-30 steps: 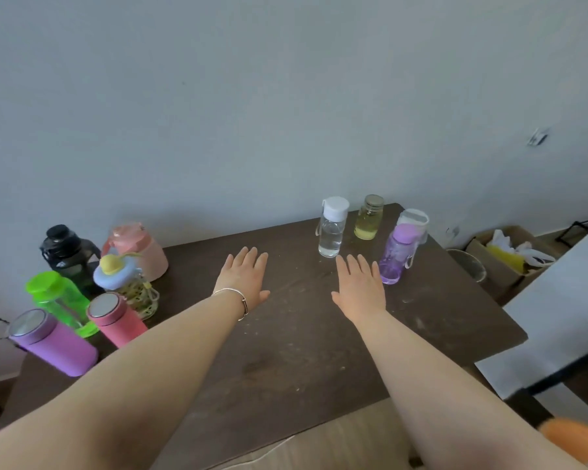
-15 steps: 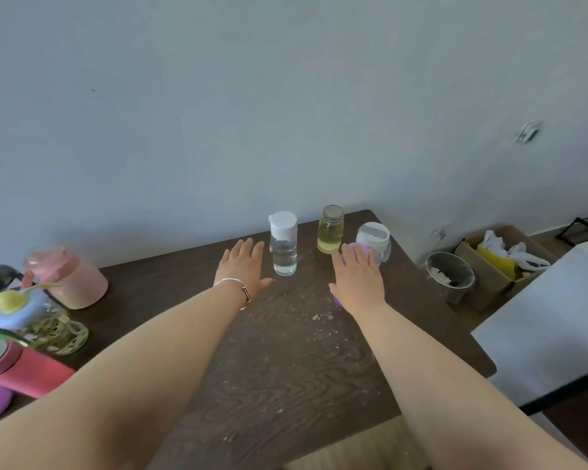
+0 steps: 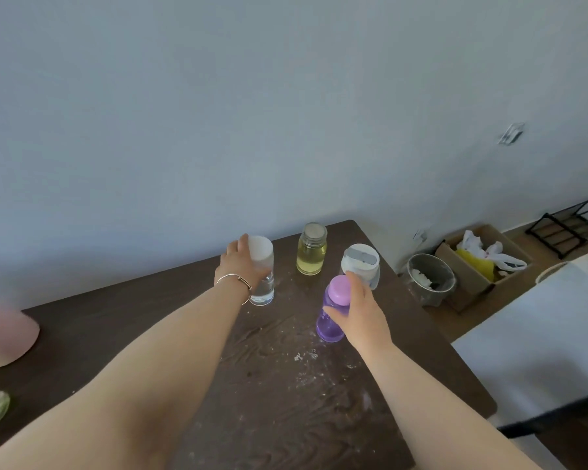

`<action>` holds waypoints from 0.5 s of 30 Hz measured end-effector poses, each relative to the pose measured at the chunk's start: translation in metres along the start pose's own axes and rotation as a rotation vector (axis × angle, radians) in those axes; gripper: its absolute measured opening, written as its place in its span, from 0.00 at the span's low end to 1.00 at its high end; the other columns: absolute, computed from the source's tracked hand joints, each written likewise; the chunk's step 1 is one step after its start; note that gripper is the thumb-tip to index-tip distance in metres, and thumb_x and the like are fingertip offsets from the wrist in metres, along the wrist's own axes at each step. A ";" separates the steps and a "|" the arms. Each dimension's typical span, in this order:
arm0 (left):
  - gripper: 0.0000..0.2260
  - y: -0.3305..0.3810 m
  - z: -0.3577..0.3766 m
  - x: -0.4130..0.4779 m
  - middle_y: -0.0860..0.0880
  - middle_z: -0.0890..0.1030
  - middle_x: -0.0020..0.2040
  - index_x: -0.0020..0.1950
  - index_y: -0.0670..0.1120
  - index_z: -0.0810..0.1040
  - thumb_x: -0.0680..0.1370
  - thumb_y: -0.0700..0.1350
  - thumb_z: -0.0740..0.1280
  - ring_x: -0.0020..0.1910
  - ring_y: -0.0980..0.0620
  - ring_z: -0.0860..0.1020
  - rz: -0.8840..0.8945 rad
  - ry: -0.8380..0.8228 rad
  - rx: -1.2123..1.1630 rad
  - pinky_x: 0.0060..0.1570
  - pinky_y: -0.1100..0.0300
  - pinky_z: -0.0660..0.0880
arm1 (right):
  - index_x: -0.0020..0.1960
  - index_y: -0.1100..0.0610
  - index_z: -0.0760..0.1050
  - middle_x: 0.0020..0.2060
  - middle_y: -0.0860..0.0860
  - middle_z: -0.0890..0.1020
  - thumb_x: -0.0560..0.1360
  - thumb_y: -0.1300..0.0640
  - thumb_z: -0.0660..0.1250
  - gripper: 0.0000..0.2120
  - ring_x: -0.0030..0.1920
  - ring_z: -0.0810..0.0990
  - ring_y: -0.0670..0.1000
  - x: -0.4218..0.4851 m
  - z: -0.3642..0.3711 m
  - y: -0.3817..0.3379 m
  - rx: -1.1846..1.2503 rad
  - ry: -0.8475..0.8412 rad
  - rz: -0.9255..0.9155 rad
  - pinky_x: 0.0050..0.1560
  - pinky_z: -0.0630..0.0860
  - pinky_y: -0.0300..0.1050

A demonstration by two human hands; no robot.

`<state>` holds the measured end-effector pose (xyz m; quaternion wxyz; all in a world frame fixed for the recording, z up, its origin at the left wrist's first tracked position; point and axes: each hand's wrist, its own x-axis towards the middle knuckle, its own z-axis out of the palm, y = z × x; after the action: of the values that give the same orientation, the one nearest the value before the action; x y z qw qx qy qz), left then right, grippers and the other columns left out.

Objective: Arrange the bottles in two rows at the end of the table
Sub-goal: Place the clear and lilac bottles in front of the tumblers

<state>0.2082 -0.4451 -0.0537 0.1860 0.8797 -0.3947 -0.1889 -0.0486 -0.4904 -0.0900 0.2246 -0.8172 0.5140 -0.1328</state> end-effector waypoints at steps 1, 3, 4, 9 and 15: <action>0.41 0.000 0.002 0.004 0.44 0.65 0.71 0.77 0.50 0.54 0.70 0.53 0.73 0.67 0.39 0.68 -0.026 -0.006 -0.055 0.62 0.45 0.70 | 0.78 0.49 0.55 0.71 0.52 0.69 0.72 0.43 0.75 0.43 0.67 0.75 0.55 0.002 0.002 0.001 0.023 0.002 0.001 0.61 0.77 0.51; 0.38 -0.002 0.006 0.008 0.43 0.69 0.68 0.74 0.50 0.58 0.68 0.49 0.73 0.63 0.38 0.72 -0.044 -0.001 -0.157 0.58 0.48 0.73 | 0.77 0.49 0.56 0.71 0.51 0.69 0.71 0.44 0.76 0.43 0.67 0.75 0.55 0.003 0.004 0.003 0.058 -0.003 0.008 0.61 0.77 0.51; 0.37 -0.003 0.007 0.009 0.43 0.71 0.66 0.72 0.50 0.60 0.68 0.48 0.74 0.60 0.38 0.74 -0.039 0.016 -0.193 0.56 0.49 0.73 | 0.77 0.49 0.57 0.71 0.51 0.69 0.71 0.44 0.76 0.42 0.67 0.75 0.55 0.004 0.004 0.003 0.070 0.000 0.008 0.62 0.77 0.52; 0.34 -0.008 0.010 0.005 0.44 0.74 0.62 0.68 0.50 0.64 0.66 0.48 0.76 0.57 0.39 0.74 -0.010 0.078 -0.261 0.51 0.53 0.72 | 0.76 0.48 0.60 0.70 0.50 0.71 0.70 0.47 0.77 0.40 0.67 0.74 0.55 0.004 0.006 0.003 0.116 0.027 0.028 0.65 0.75 0.53; 0.33 -0.019 0.005 -0.026 0.46 0.75 0.62 0.66 0.51 0.66 0.66 0.50 0.77 0.57 0.42 0.75 0.034 0.125 -0.281 0.49 0.56 0.69 | 0.74 0.48 0.61 0.67 0.50 0.72 0.70 0.47 0.78 0.39 0.65 0.75 0.53 0.000 0.001 -0.018 0.190 0.079 0.002 0.62 0.78 0.54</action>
<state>0.2017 -0.4144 -0.0621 0.3344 0.8483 -0.3671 -0.1840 -0.0340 -0.4834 -0.0814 0.2805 -0.7858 0.5085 -0.2128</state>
